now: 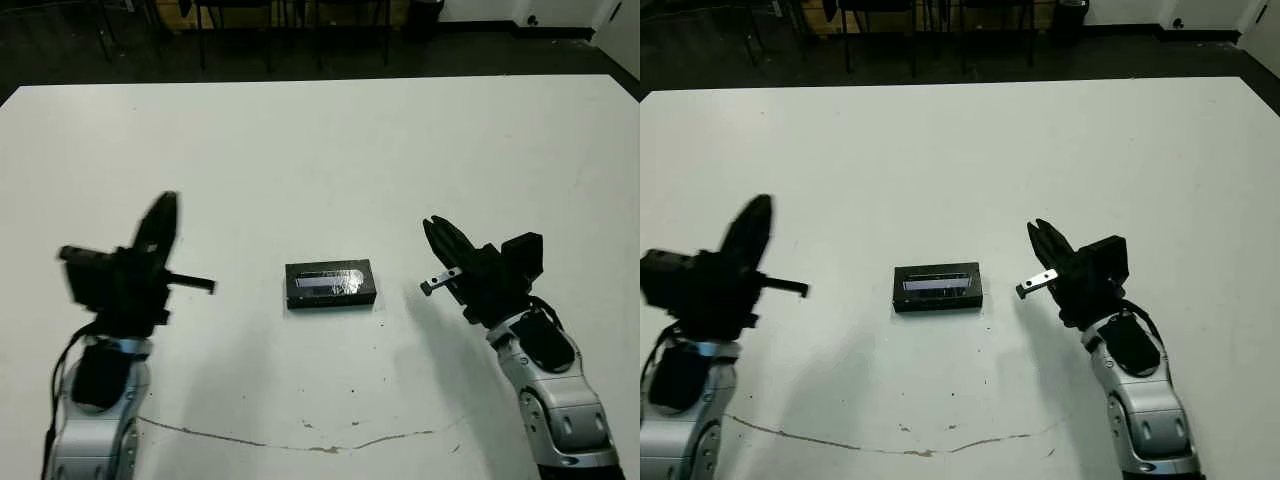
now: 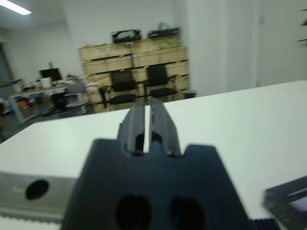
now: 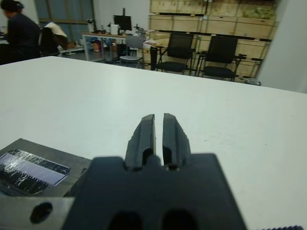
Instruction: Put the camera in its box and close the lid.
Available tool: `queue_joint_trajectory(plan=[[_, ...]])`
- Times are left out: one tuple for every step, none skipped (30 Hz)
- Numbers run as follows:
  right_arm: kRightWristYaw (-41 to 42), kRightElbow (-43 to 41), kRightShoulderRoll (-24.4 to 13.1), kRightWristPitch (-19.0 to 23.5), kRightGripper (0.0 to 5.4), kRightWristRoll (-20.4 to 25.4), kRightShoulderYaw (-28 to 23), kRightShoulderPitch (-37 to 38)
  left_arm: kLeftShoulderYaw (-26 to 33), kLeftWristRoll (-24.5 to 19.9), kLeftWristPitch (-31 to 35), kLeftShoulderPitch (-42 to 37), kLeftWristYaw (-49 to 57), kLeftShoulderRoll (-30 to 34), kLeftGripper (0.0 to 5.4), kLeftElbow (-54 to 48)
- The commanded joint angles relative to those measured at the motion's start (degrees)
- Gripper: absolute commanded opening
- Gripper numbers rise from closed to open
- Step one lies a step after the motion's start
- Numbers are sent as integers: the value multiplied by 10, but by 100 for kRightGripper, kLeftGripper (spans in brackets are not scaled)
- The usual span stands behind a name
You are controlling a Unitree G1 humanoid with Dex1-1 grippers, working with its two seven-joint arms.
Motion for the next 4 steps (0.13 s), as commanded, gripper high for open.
queue_joint_trajectory(plan=[[-6,11,7,-13,0,-7,0,6,22,-4,-55,8,10,-7,2,69],[-5,13,7,-17,0,-8,0,6,25,-5,-72,8,13,-12,2,85],[-4,15,6,-19,0,-9,-2,6,27,-8,-85,7,18,-18,2,99],[-2,18,6,-21,0,-9,-3,5,28,-7,-93,8,23,-24,2,108]])
